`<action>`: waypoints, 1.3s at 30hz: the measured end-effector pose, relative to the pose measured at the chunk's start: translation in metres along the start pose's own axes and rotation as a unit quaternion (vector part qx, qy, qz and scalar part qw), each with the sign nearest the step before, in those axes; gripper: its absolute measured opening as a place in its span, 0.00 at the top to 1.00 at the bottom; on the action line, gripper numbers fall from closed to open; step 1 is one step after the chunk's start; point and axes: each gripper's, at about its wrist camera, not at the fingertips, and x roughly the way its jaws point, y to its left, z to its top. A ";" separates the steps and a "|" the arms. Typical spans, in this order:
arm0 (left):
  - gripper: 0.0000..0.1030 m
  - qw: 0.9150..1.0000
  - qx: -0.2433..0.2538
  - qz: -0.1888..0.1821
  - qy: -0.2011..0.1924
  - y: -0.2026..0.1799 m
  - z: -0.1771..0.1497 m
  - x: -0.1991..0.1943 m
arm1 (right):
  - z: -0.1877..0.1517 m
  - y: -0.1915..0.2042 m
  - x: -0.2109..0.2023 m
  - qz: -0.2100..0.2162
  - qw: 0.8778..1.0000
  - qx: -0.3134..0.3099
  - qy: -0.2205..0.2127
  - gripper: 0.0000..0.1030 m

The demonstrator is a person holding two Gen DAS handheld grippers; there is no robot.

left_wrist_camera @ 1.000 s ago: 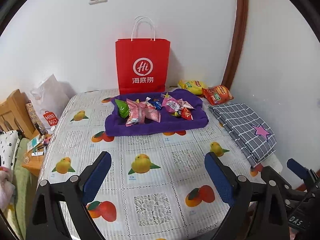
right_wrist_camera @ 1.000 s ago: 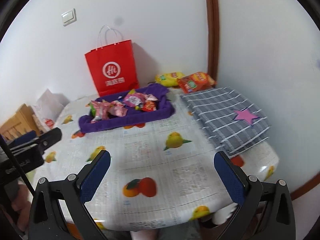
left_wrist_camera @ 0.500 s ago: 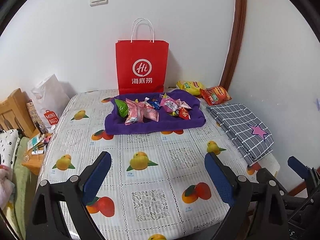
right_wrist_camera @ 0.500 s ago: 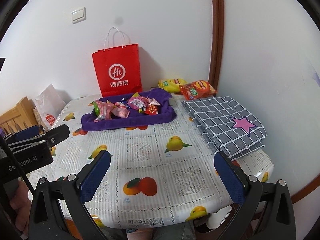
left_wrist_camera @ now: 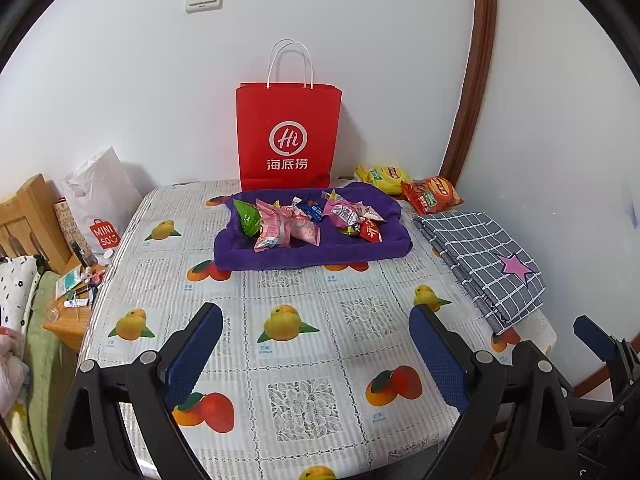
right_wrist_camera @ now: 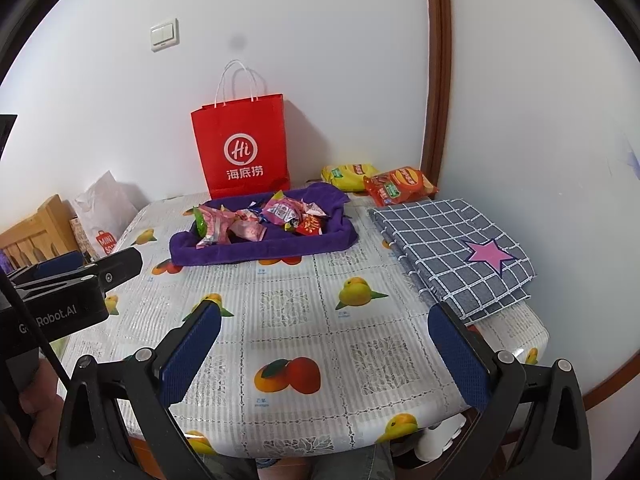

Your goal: Organize snacks

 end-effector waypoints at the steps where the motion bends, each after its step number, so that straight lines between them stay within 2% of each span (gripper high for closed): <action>1: 0.08 1.000 0.000 0.000 0.000 0.000 0.000 0.000 | 0.000 -0.001 -0.001 0.000 1.000 0.001 -0.001 0.01; 39: 0.08 1.000 0.002 -0.006 -0.002 -0.005 0.001 -0.004 | 0.001 -0.003 -0.001 -0.004 1.000 0.002 -0.001 0.01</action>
